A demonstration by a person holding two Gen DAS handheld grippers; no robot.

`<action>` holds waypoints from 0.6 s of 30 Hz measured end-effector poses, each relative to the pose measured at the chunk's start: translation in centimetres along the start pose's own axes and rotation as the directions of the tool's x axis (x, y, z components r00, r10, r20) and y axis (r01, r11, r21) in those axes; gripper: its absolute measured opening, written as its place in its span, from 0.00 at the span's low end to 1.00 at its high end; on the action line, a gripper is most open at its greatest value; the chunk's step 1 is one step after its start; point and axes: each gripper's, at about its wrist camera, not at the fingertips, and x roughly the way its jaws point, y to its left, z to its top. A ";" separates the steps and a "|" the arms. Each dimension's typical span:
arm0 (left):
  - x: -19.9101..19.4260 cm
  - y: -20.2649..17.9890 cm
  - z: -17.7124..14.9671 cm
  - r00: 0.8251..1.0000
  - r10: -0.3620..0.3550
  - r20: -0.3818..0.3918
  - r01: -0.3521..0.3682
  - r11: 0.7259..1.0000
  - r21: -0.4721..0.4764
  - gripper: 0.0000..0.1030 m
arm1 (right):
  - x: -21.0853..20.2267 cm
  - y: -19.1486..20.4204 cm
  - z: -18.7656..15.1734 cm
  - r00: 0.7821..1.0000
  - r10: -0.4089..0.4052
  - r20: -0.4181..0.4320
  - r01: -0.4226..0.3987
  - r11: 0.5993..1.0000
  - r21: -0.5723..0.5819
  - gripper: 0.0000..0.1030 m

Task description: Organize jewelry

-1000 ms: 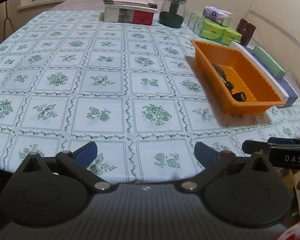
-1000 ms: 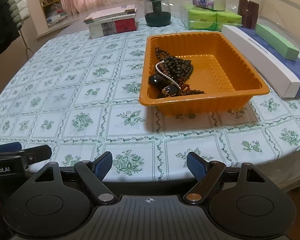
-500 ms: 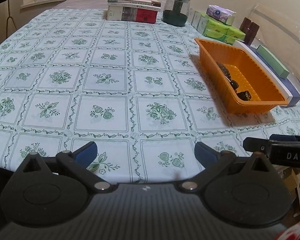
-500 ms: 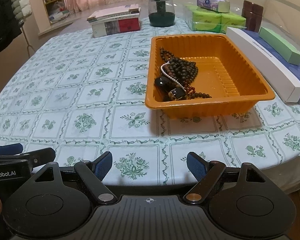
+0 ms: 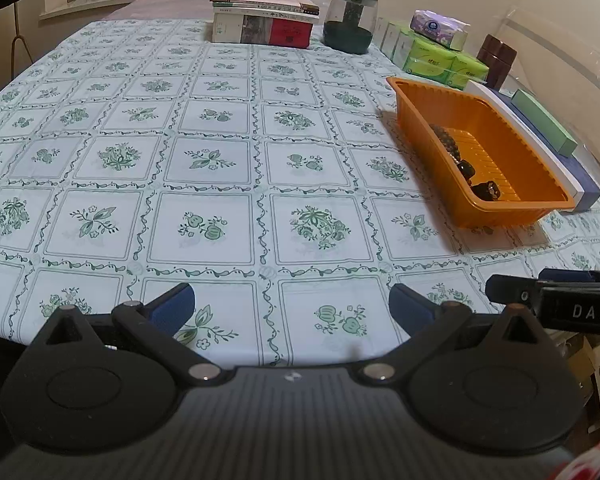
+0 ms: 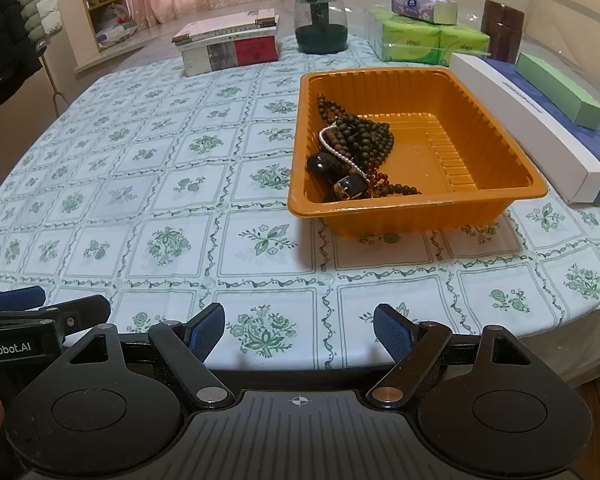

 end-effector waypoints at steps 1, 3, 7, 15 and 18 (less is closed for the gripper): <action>0.0 0.0 0.0 1.000 0.000 0.000 0.000 1.000 0.000 1.00 | 0.0 0.0 0.0 1.000 0.000 0.000 0.000 1.000 -0.001 0.79; 0.0 0.0 0.0 1.000 0.000 0.001 0.000 1.000 0.000 1.00 | 0.0 0.0 0.0 1.000 0.002 0.001 -0.002 1.000 -0.001 0.79; 0.0 0.0 0.0 1.000 0.000 0.001 0.000 1.000 0.000 1.00 | 0.0 0.1 0.0 1.000 0.004 0.003 -0.004 1.000 -0.001 0.79; 0.0 -0.1 0.1 1.000 0.000 0.001 0.000 1.000 0.004 1.00 | -0.1 0.0 0.1 1.000 0.004 0.004 -0.004 1.000 0.000 0.79; 0.0 0.0 0.0 1.000 -0.001 0.001 0.001 1.000 0.003 1.00 | -0.1 0.0 0.1 1.000 0.002 0.004 -0.002 1.000 0.000 0.79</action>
